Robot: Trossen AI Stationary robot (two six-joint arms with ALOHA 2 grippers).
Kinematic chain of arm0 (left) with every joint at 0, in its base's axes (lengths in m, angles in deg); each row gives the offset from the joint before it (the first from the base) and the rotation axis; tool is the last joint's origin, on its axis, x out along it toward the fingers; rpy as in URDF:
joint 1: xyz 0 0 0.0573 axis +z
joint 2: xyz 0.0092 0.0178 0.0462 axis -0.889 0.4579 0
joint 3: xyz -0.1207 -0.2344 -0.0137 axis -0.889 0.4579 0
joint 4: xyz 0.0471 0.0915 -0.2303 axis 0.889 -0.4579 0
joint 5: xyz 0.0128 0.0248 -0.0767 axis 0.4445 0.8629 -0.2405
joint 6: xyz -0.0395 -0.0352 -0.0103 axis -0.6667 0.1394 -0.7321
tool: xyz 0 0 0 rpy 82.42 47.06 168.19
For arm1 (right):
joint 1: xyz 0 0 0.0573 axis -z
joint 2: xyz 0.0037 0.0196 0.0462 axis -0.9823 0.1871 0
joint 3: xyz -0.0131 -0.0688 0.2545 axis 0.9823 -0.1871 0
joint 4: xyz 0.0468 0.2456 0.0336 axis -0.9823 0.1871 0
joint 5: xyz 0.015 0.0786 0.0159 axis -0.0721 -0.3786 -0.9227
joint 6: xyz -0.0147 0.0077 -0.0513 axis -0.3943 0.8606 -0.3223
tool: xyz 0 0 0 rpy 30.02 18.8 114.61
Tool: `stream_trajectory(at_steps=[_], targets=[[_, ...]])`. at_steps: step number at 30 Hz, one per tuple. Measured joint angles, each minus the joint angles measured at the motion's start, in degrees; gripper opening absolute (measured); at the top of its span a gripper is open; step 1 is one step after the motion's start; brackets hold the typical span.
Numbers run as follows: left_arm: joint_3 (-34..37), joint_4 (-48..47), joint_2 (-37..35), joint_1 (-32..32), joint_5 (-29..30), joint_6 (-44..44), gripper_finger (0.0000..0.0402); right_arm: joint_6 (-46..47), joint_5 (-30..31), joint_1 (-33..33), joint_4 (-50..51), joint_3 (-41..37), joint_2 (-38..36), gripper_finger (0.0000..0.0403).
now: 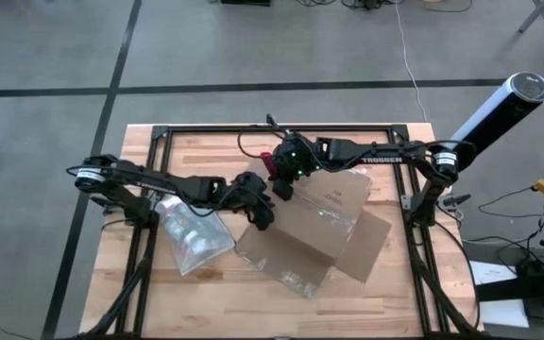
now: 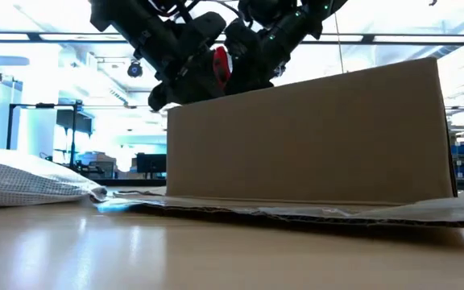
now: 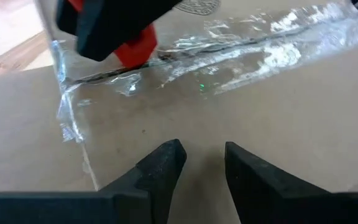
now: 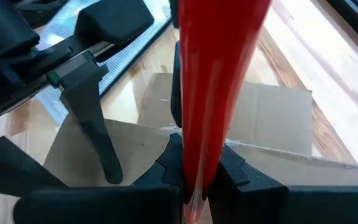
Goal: Unpack boxes
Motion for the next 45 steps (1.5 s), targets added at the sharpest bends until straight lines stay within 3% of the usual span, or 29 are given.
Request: stream_trajectory(at_steps=[14, 31, 45], targets=[[0.15, -0.69, 0.41, 0.84, 2.23, -2.4, 0.0107, 6.3, 6.16, -1.78, 3.27, 1.53, -0.23, 0.0017], [0.26, -0.8, 0.47, 1.99, 1.81, -1.17, 0.017, 1.66, 10.36, -1.94, 4.56, 4.39, -0.41, 0.0017], [0.28, -0.93, 0.5, 2.33, 0.08, -0.42, 0.0175, 0.84, 10.52, -1.78, 4.19, 2.45, 0.71, 0.0017]])
